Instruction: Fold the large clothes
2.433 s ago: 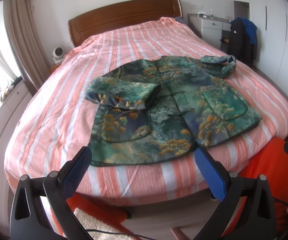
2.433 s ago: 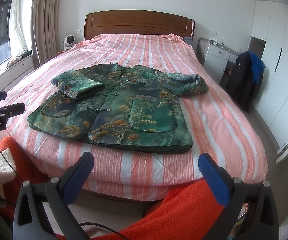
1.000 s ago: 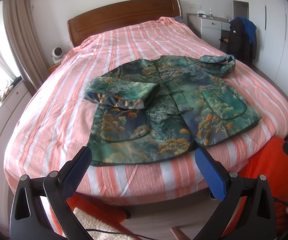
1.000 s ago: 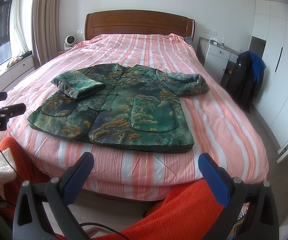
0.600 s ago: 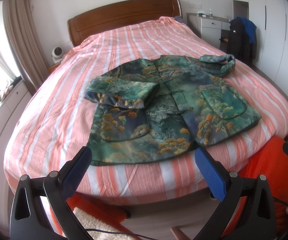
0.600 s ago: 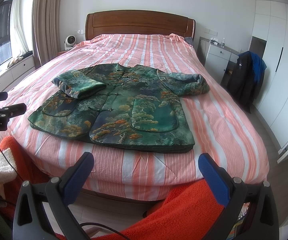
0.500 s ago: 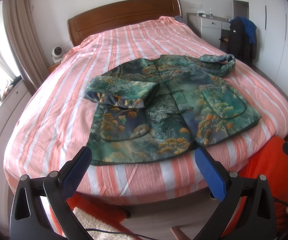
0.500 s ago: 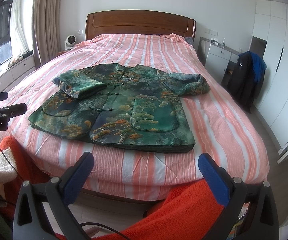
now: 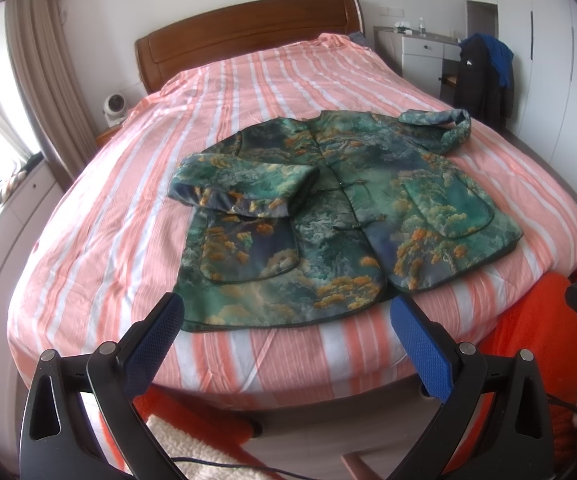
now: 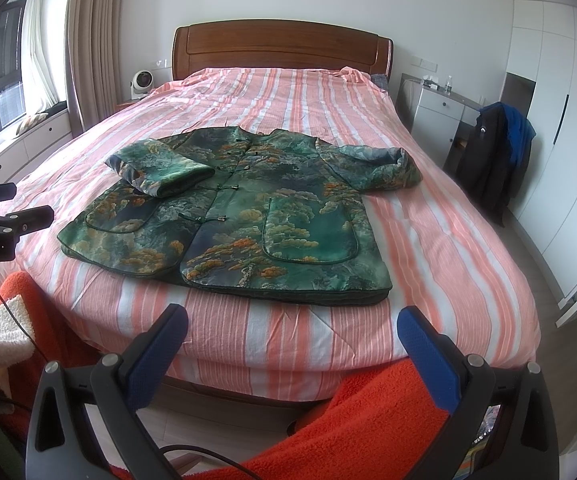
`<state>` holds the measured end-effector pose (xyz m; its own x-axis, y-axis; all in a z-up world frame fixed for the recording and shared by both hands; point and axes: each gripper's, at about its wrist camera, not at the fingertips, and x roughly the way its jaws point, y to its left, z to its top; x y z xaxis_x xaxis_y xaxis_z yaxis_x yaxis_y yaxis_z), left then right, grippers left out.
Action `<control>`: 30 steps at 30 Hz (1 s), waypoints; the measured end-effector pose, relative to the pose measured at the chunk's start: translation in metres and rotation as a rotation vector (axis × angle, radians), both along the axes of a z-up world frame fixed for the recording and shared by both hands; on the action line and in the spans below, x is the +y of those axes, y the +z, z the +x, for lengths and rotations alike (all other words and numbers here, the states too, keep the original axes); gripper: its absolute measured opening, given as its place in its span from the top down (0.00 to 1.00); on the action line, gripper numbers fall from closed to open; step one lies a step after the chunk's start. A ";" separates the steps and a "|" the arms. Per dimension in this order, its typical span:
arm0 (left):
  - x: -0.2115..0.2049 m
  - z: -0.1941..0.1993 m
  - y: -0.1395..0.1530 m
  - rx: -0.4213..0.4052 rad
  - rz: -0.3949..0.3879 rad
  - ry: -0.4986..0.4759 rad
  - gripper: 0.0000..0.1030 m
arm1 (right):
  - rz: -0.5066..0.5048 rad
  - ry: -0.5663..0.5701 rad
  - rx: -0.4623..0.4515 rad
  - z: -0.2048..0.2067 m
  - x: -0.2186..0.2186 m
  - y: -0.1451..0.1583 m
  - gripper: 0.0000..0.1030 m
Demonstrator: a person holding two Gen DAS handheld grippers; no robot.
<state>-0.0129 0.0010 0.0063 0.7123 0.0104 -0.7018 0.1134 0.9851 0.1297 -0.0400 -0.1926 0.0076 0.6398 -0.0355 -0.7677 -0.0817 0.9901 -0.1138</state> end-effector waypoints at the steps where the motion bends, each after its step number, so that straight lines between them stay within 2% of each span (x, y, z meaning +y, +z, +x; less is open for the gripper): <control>1: 0.000 0.000 0.000 0.000 0.000 0.000 0.00 | 0.000 0.000 0.000 0.000 0.000 0.000 0.00; 22: -0.003 0.003 -0.007 0.033 0.004 -0.018 0.00 | 0.001 0.000 0.002 0.001 0.000 -0.001 0.00; 30: 0.004 0.010 -0.016 0.085 -0.006 -0.011 0.00 | 0.004 0.001 0.013 -0.001 0.008 -0.006 0.00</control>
